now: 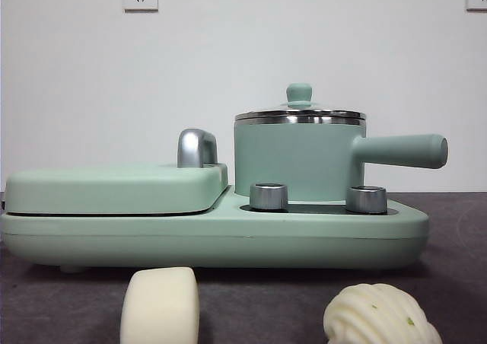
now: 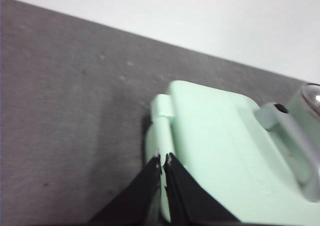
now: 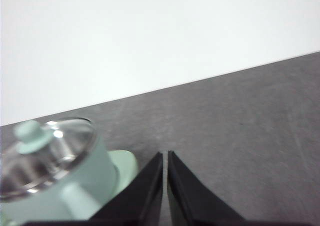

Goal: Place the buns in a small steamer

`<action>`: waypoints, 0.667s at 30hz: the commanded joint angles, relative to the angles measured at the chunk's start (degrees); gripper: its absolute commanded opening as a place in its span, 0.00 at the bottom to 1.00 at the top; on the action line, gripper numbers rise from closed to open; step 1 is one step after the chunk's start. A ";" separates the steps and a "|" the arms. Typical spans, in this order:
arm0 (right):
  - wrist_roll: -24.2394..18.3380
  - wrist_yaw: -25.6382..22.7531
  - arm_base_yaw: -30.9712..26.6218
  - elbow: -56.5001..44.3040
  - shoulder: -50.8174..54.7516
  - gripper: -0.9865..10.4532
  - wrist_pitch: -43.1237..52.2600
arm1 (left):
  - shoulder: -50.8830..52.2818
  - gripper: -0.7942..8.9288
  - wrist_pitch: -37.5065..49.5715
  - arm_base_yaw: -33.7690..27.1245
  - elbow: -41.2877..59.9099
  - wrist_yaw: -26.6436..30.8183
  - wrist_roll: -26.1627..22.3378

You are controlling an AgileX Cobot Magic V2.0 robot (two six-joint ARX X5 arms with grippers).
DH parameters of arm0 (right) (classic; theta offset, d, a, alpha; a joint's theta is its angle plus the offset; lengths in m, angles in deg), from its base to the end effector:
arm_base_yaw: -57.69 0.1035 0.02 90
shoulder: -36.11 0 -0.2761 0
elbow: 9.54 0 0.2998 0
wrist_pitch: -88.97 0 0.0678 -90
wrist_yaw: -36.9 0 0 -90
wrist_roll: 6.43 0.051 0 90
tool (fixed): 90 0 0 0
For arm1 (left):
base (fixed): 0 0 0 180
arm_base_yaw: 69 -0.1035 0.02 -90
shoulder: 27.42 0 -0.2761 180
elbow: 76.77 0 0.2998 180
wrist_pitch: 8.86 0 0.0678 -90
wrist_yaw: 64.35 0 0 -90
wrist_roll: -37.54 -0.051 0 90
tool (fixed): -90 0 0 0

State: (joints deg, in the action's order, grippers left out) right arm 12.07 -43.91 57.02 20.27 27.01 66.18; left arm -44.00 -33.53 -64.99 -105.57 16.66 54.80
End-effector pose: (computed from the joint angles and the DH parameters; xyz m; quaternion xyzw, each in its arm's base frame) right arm 0.1460 0.0064 0.2489 0.1618 0.0298 0.0704 0.9839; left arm 0.1628 -0.0194 0.2203 -0.1529 0.1240 -0.0950 0.9758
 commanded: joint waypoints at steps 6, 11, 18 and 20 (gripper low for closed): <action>-3.69 12.22 0.15 16.15 -14.84 0.10 -5.64 | -17.05 0.10 -1.86 1.31 -16.37 -7.48 -3.32; -10.36 24.92 0.15 25.64 -24.61 0.10 -10.95 | -27.98 0.10 -8.07 1.31 -28.63 -14.88 -6.80; -13.62 39.91 0.15 32.46 -33.27 0.10 -14.12 | -37.75 0.10 -17.86 1.86 -39.78 -29.38 -15.76; -13.62 41.07 0.15 32.65 -34.38 0.10 -14.10 | -39.12 0.10 -19.12 2.08 -40.94 -31.85 -17.11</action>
State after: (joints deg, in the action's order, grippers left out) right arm -0.47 -3.34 57.02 51.83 -6.87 51.91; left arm -82.55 -52.57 -63.04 -145.24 -14.12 40.94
